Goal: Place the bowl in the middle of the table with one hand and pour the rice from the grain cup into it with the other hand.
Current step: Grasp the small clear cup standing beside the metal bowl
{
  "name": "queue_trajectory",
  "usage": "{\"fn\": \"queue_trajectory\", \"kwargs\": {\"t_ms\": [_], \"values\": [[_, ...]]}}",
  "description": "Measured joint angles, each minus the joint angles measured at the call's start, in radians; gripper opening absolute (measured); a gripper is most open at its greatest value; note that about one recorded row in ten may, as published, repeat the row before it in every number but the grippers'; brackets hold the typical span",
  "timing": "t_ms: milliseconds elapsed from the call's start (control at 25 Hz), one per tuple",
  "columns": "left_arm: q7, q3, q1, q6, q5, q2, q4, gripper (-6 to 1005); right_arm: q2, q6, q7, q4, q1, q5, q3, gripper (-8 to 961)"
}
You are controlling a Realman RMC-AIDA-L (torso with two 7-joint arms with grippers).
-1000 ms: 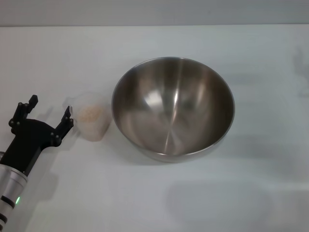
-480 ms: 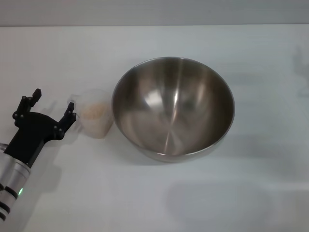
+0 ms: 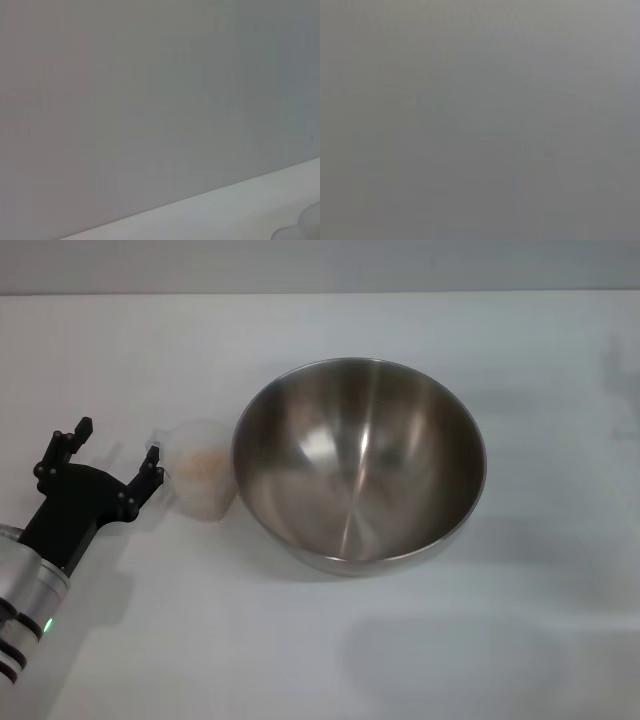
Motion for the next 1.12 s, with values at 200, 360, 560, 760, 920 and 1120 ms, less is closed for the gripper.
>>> {"fn": "queue_trajectory", "kwargs": {"t_ms": [200,360,560,760,920,1120], "values": [[0.0,-0.016,-0.011,-0.026,-0.001,-0.001,0.005,837,0.0,0.0,0.0,-0.001,0.004,0.0,-0.01,518],[0.0,-0.033,-0.017,-0.039,-0.002,-0.003,0.002,800,0.0,0.0,0.0,-0.001,0.006,0.0,-0.011,518],[0.0,-0.035,-0.025,-0.046,-0.001,-0.003,-0.005,708,0.0,0.001,0.0,0.0,0.009,0.0,-0.016,518],[0.0,-0.036,-0.029,-0.046,0.0,-0.003,-0.006,594,0.001,0.002,0.0,0.0,0.011,0.0,-0.022,519],[0.0,-0.036,-0.034,-0.046,0.004,-0.003,-0.007,430,0.001,0.002,0.0,-0.002,0.012,0.0,-0.022,519],[0.0,-0.029,-0.045,-0.046,0.006,-0.004,-0.007,201,0.002,0.002,0.0,-0.004,0.012,0.0,-0.022,517]]}}
